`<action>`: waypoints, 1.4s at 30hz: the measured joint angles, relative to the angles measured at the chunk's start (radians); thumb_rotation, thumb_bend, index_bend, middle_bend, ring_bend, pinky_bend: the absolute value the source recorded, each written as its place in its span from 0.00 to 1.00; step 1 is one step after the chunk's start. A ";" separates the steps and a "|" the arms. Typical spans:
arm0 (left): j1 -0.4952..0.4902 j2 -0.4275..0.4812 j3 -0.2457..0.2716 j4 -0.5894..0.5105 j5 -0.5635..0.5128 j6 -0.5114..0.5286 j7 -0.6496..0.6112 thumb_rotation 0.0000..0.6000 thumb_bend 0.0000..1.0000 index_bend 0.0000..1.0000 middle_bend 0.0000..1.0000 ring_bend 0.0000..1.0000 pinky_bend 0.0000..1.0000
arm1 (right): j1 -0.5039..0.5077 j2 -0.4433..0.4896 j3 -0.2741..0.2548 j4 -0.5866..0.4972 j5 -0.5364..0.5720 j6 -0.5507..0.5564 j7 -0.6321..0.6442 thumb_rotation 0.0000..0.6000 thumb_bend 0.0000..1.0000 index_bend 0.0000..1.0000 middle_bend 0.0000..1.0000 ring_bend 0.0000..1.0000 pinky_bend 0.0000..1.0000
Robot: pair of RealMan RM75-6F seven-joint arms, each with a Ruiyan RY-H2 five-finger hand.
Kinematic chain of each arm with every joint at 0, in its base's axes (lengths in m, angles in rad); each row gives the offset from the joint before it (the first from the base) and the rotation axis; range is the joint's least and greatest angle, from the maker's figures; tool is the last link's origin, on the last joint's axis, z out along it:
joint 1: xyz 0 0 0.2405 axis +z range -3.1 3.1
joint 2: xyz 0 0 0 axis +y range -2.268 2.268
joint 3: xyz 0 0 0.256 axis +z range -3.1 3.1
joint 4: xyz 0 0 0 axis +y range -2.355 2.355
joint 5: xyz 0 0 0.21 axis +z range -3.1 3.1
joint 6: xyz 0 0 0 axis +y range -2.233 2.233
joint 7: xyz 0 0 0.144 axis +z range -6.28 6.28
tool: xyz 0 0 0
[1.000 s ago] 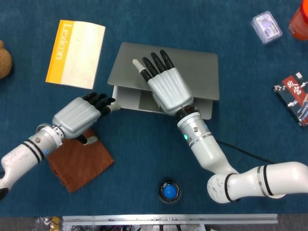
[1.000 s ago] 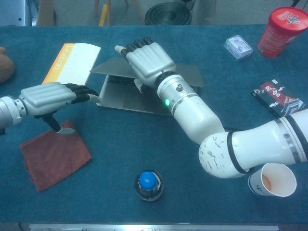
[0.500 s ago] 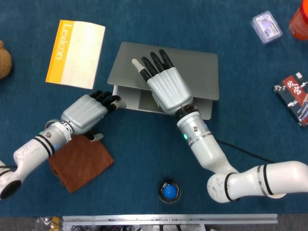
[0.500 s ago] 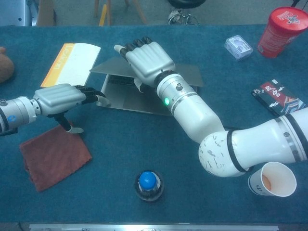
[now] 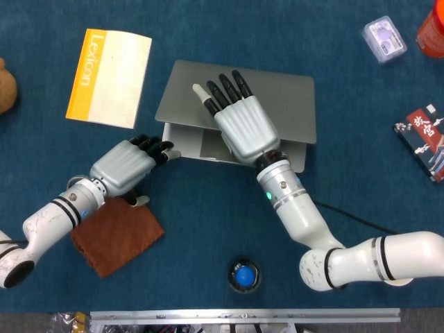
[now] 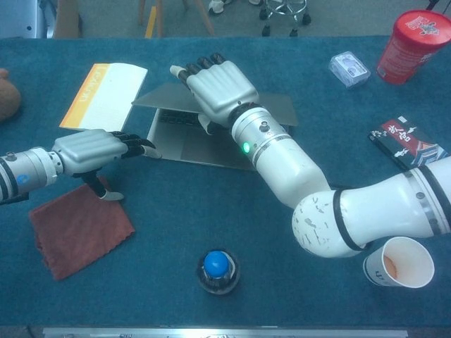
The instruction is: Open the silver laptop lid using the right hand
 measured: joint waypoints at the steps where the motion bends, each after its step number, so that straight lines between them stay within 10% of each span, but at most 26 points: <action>1: -0.001 0.000 0.001 0.000 -0.001 0.000 0.000 0.88 0.22 0.10 0.07 0.05 0.09 | 0.000 0.000 0.002 0.000 0.000 0.000 0.001 1.00 0.43 0.02 0.11 0.00 0.01; 42: -0.013 -0.001 0.020 0.004 -0.024 0.019 0.003 0.87 0.22 0.10 0.07 0.05 0.09 | 0.014 0.160 0.122 0.072 0.069 0.025 0.041 1.00 0.43 0.02 0.11 0.00 0.01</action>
